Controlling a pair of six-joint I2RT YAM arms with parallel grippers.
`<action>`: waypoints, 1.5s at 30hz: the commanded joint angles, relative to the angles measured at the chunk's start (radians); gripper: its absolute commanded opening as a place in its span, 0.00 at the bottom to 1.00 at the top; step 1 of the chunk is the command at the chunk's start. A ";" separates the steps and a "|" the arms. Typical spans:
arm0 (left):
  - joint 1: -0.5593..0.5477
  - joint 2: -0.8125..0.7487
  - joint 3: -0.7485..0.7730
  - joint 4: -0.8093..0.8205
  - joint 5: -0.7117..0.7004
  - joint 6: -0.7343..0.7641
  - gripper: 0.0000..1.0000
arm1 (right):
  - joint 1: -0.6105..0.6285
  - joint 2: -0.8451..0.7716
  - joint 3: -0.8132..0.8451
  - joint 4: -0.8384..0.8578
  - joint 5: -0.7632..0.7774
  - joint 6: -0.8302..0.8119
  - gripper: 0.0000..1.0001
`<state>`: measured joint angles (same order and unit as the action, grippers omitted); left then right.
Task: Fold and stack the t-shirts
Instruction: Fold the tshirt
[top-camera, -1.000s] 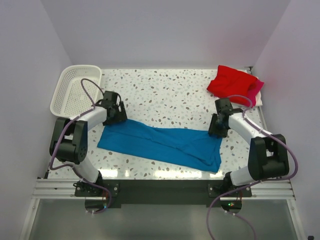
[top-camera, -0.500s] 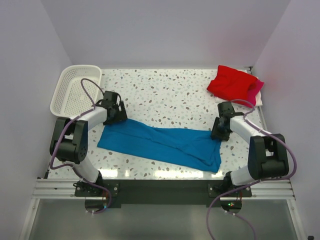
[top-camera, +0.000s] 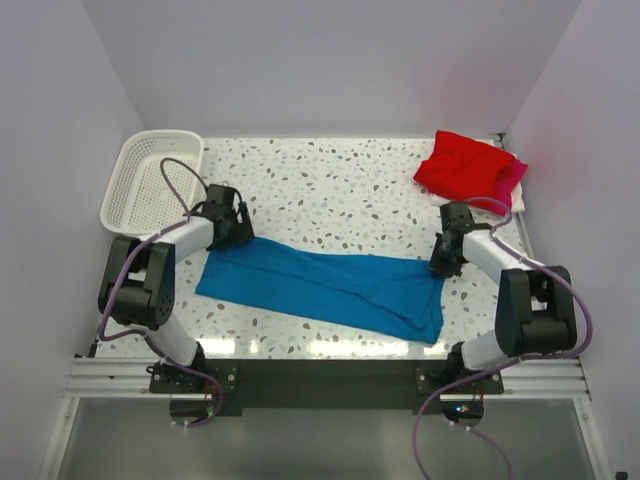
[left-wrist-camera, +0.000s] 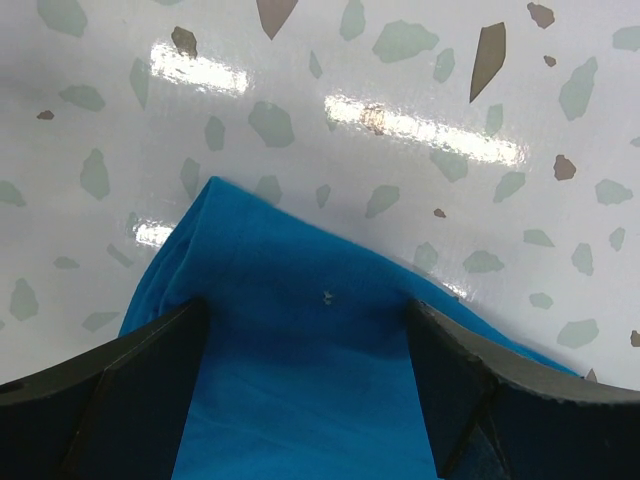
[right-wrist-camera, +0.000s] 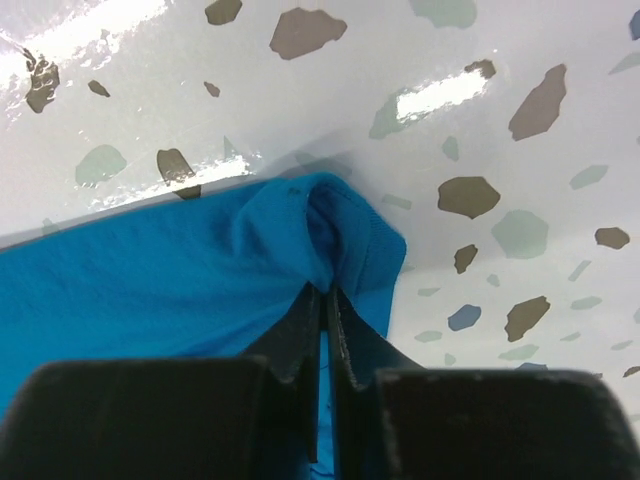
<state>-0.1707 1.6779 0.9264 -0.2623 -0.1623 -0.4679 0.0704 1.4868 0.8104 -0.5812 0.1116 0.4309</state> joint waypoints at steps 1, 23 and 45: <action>0.019 0.022 -0.057 -0.015 -0.017 0.003 0.85 | -0.035 0.003 0.039 -0.006 0.045 -0.027 0.01; 0.023 -0.089 -0.003 -0.046 0.049 0.029 0.93 | -0.179 0.185 0.288 -0.020 -0.010 -0.176 0.03; 0.023 -0.170 -0.086 -0.107 -0.036 0.003 0.72 | 0.069 -0.069 0.182 -0.039 -0.167 -0.038 0.46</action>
<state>-0.1528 1.5040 0.8482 -0.3870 -0.1837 -0.4610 0.1444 1.4311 1.0267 -0.6331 -0.0013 0.3439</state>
